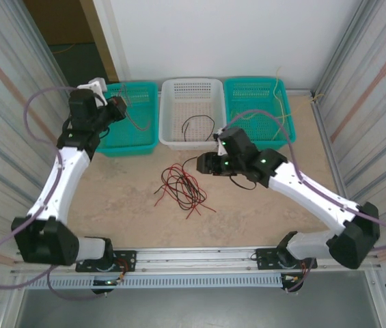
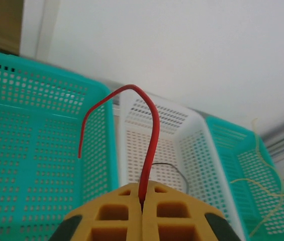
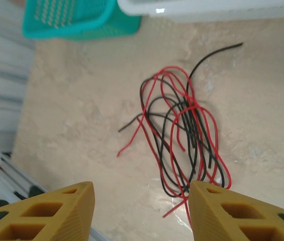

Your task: Untangle the cables

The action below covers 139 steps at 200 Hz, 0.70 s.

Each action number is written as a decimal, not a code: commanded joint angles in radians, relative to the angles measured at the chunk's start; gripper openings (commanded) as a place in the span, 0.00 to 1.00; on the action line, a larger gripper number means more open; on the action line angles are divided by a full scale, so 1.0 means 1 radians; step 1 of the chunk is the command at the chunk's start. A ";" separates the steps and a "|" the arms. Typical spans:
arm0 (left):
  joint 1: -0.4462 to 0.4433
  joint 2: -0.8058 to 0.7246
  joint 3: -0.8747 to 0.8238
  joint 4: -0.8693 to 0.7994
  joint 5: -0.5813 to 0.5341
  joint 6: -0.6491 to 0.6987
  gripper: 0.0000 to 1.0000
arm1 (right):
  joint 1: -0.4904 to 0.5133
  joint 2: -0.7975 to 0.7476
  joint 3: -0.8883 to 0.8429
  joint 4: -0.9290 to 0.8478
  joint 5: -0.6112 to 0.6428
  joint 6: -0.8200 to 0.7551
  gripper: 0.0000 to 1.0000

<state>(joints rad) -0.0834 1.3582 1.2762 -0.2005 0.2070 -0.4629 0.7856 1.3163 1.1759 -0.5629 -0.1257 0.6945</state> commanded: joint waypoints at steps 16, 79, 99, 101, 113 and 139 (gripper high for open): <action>0.042 0.147 0.118 -0.129 -0.024 0.079 0.30 | 0.058 0.111 0.096 -0.129 0.118 -0.110 0.49; 0.038 0.109 0.058 -0.145 -0.043 0.080 0.64 | 0.148 0.229 0.108 -0.118 0.241 -0.134 0.58; 0.020 0.027 0.015 -0.181 0.000 0.062 0.60 | 0.144 0.286 0.094 -0.110 0.221 -0.135 0.57; 0.017 0.017 0.009 -0.186 0.007 0.062 0.59 | 0.142 0.294 0.095 -0.114 0.214 -0.135 0.57; 0.000 -0.048 -0.035 -0.203 0.056 0.055 0.53 | 0.125 0.350 0.112 -0.141 0.171 -0.135 0.51; -0.093 -0.231 -0.204 -0.183 0.118 0.018 0.47 | 0.105 0.459 0.117 -0.164 0.160 -0.148 0.36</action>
<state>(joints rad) -0.0994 1.2831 1.1961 -0.3683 0.2344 -0.4099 0.9104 1.6878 1.2751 -0.6727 0.0483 0.5682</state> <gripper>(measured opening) 0.477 0.383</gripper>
